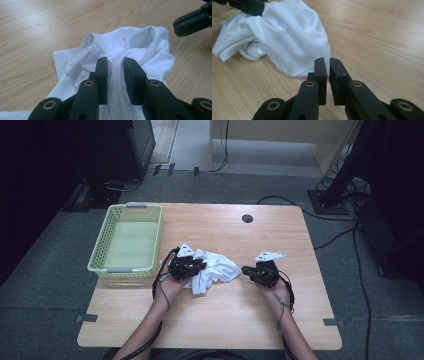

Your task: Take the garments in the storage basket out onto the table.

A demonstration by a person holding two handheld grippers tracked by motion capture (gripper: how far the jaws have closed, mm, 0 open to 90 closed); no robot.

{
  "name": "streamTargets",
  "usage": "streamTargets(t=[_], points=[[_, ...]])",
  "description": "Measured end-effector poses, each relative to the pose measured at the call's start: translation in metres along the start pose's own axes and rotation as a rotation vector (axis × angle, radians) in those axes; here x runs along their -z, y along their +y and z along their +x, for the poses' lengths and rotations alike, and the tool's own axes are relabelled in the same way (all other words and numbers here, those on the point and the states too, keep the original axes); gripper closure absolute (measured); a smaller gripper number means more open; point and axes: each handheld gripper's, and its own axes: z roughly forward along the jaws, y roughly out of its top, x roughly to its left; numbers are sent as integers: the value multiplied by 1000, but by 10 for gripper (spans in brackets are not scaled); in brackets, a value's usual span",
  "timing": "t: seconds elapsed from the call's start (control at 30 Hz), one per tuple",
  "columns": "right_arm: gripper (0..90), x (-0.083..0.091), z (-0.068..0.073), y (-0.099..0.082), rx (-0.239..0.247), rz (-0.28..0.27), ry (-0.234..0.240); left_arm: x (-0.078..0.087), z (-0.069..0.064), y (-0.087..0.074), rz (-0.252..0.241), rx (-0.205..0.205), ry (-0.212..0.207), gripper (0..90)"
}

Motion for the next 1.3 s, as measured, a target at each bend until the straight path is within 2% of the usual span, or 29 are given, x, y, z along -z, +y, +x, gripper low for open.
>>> streamTargets(t=[0.17, 0.23, 0.33, 0.37, 0.47, 0.53, 0.67, 0.7, 0.73, 0.8, 0.87, 1.03, 1.1, 1.13, 1.17, 1.23, 1.3], points=[[794, -1, 7, 2, 22, 5, 23, 7, -1, 3, -32, 12, -5, 615], [780, -1, 9, 2, 29, 4, 27, 9, -2, 4, -37, 11, 0, 522], [753, -1, 10, 3, 31, 3, 32, 9, -4, 4, -28, -6, 11, 465], [744, -1, 10, 3, 34, 2, 33, 9, -4, 5, -22, 1, 10, 426], [728, -1, 11, 3, 36, 0, 37, 11, -3, 6, -19, 21, 12, 383], [714, -1, 13, 4, 50, 1, 40, 14, -2, 6, -26, 35, 12, 380], [692, -1, 17, 5, 60, 1, 49, 19, -3, 7, -34, 33, 14, 367], [684, -1, 18, 5, 62, 0, 52, 20, -4, 6, -33, 30, 32, 364], [681, -1, 19, 5, 64, 1, 52, 20, -4, 7, -24, 43, 45, 313], [668, -2, 20, 4, 70, 1, 55, 21, -4, 6, -18, 65, 24, 312], [665, -3, 21, 4, 72, 5, 59, 21, -6, 5, -11, 46, 30, 312], [642, -6, 22, 3, 66, 13, 73, 22, -9, 4, -4, 47, 40, 314], [638, -7, 22, 3, 65, 11, 75, 22, -11, 4, 12, 34, 50, 351], [635, -7, 22, 2, 66, 11, 76, 23, -12, 3, 19, 15, 54, 351], [632, -8, 23, 2, 68, 9, 79, 23, -15, 2, 35, -13, 68, 406], [622, -9, 24, 1, 79, 3, 77, 24, -16, 2, 35, -19, 71, 405], [609, -11, 25, 0, 85, -1, 79, 25, -20, 0, 4, -22, 58, 369]])
